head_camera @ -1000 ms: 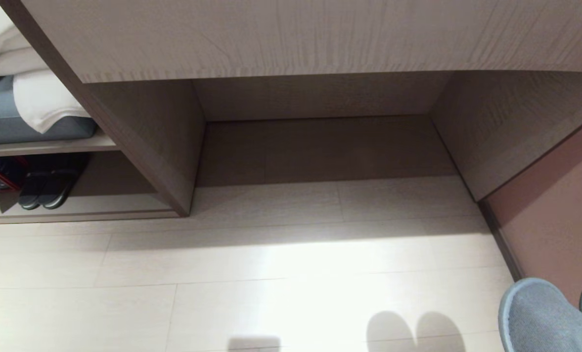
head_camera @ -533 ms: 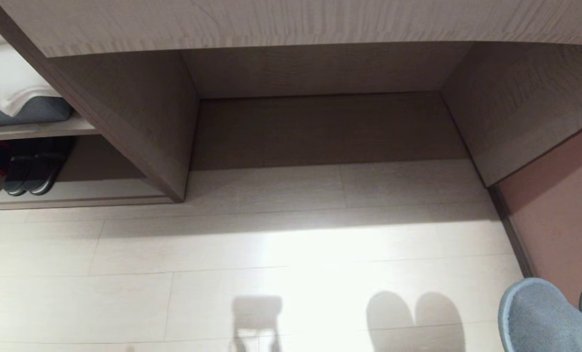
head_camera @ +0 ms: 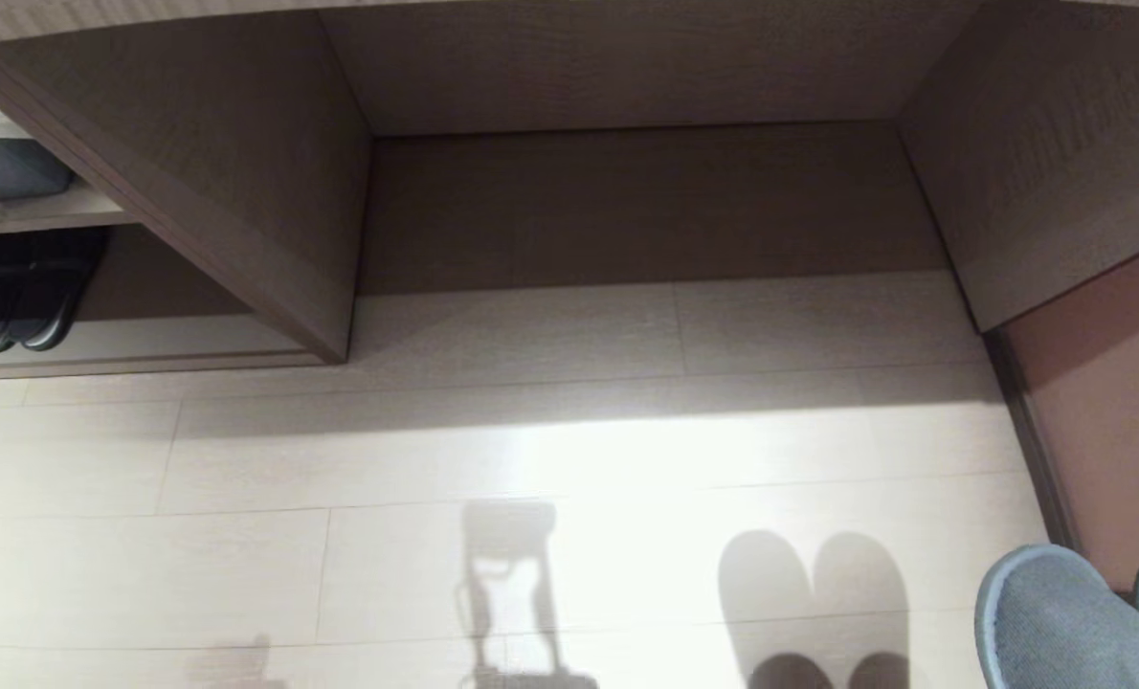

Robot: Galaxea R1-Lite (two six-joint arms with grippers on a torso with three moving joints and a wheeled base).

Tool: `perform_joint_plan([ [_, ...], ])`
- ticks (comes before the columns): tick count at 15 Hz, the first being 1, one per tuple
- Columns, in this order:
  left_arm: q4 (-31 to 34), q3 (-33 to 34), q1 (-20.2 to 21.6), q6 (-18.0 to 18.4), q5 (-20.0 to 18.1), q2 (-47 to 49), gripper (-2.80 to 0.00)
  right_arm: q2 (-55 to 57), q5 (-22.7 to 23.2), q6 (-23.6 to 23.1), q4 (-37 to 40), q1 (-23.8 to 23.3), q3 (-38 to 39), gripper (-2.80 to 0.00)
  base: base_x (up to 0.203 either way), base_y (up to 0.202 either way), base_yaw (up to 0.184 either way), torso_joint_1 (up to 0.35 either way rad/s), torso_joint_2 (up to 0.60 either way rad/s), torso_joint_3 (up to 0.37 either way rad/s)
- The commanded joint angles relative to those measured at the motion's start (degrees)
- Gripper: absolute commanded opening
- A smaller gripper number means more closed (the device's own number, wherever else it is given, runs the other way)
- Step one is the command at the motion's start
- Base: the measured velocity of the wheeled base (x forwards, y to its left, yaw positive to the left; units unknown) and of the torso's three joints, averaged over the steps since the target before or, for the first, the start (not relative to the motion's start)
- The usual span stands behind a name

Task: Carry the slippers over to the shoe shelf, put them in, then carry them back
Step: Place the slippers on the floor

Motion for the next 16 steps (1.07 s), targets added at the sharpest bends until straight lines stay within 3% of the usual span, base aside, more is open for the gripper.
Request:
perform_joint_plan([
  [1, 0.02, 0.09, 0.01, -0.02, 0.02, 0.02, -2.8, -0.01, -0.06, -0.02, 0.0, 0.0, 0.0, -2.8, 0.0, 0.0, 0.0, 0.002, 0.0, -0.2],
  [16, 0.02, 0.09, 0.01, -0.11, 0.02, 0.02, -2.8, -0.01, -0.24, -0.02, -0.18, 0.09, 0.0, -2.8, 0.0, 0.0, 0.0, 0.003, 0.0, -0.199],
])
